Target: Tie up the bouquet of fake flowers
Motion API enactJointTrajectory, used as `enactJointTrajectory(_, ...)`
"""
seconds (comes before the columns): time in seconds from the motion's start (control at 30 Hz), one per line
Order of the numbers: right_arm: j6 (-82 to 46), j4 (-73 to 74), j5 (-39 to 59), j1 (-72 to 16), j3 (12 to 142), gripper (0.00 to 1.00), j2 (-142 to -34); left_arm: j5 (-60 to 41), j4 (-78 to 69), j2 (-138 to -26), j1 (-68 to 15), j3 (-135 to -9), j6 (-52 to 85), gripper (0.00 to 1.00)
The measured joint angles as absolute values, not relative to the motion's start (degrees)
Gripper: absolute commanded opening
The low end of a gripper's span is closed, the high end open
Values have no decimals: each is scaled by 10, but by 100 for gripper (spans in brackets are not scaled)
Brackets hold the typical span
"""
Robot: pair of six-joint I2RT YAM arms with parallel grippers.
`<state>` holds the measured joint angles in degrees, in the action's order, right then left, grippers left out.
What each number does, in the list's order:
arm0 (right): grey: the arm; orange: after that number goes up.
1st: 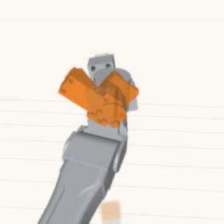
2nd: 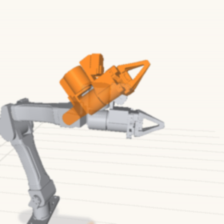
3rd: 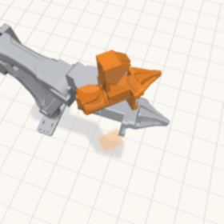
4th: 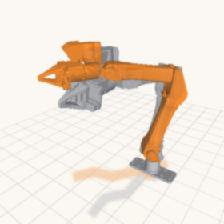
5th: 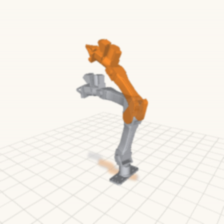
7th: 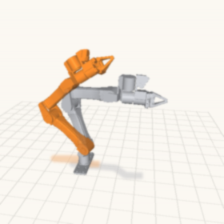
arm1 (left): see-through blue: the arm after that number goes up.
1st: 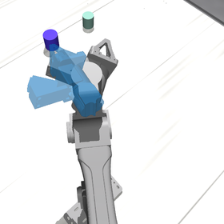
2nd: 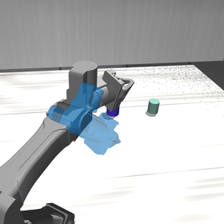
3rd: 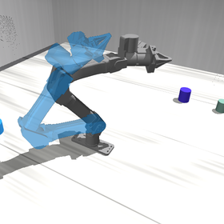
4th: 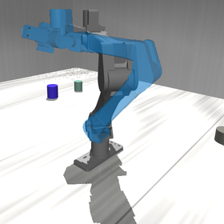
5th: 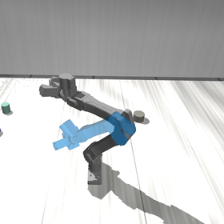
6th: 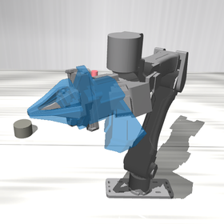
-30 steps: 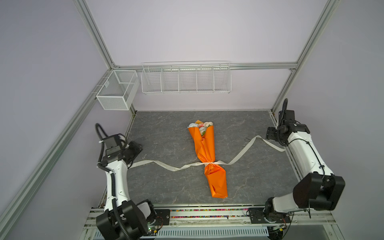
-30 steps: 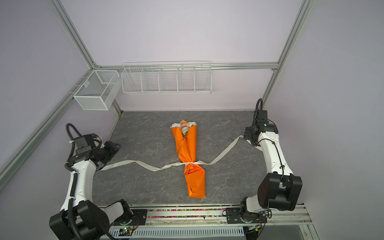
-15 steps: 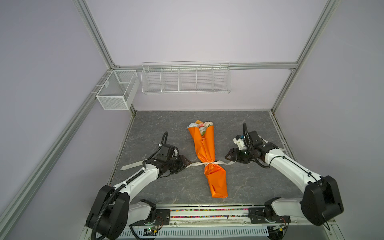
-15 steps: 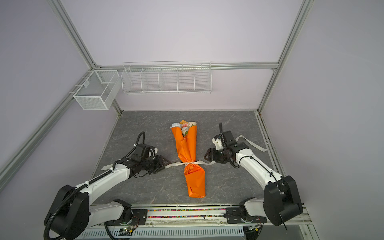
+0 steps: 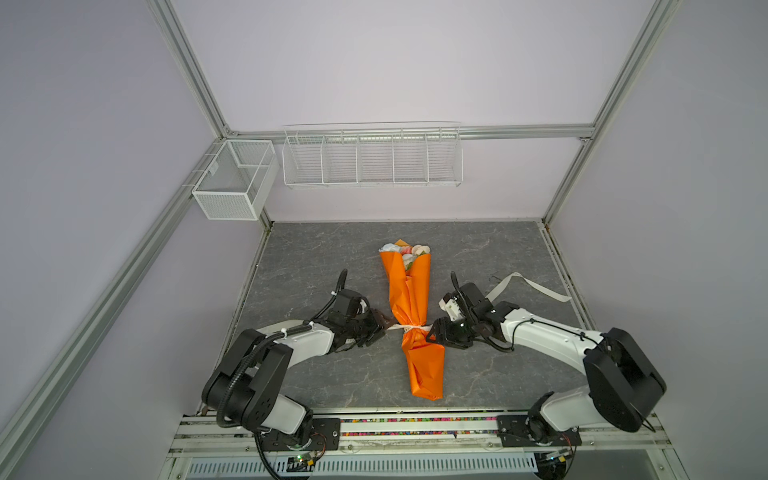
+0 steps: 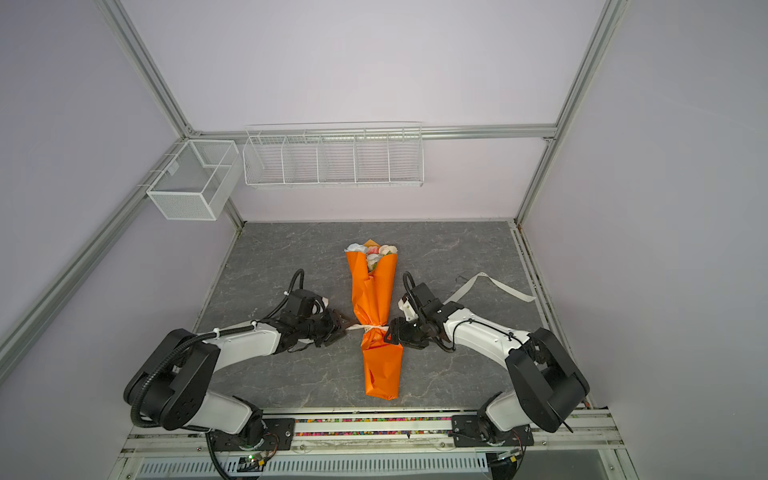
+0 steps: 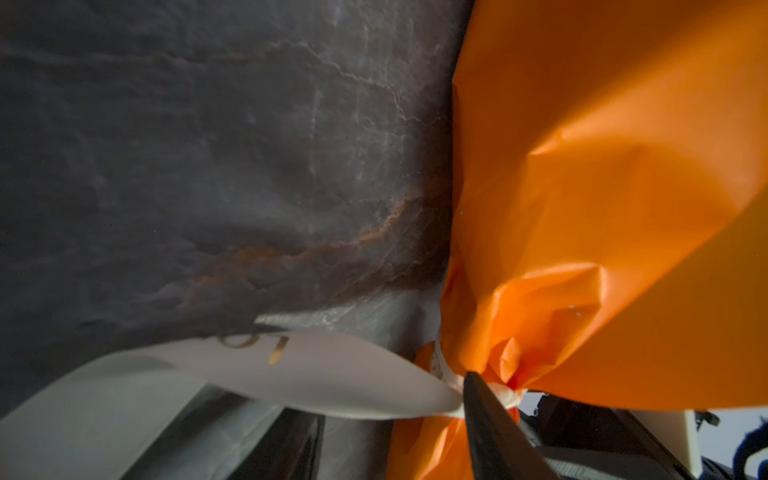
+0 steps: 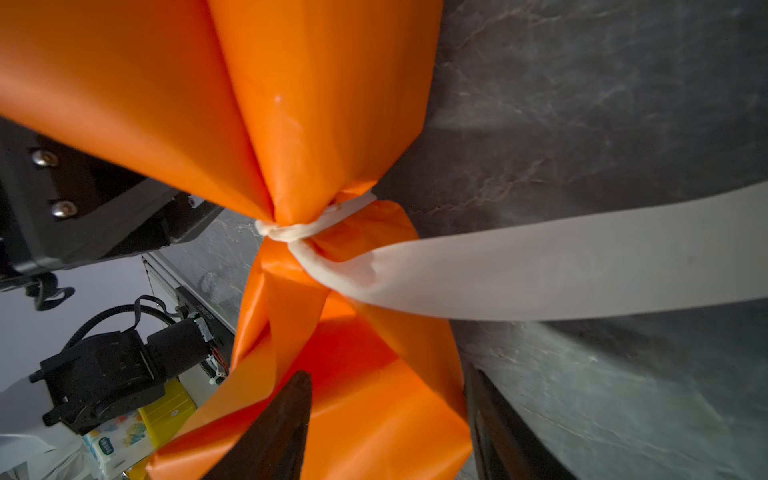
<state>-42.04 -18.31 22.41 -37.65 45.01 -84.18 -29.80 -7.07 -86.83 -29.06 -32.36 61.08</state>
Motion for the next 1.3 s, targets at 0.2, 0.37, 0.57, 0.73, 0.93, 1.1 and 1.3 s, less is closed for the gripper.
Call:
enactJointTrajectory(0.2,-450,-154,218,-383,452,65,-849,-274,-69,-879,-291,-365,616,56)
enactJointTrajectory(0.37,-434,-203,173,-373,467,67,-818,-219,-22,-814,-290,-360,611,58)
enactJointTrajectory(0.57,-394,-245,135,-364,503,67,-796,-165,21,-755,-289,-330,616,66)
enactJointTrajectory(0.73,-370,-257,115,-364,527,67,-792,-166,13,-783,-288,-320,649,66)
enactJointTrajectory(0.93,-361,-265,100,-364,528,67,-789,-181,-51,-832,-288,-317,700,65)
enactJointTrajectory(1.1,-359,-269,96,-364,528,67,-788,-190,-107,-870,-285,-316,733,42)
enactJointTrajectory(1.3,-353,-272,89,-364,529,67,-782,-209,-189,-893,-276,-304,759,16)
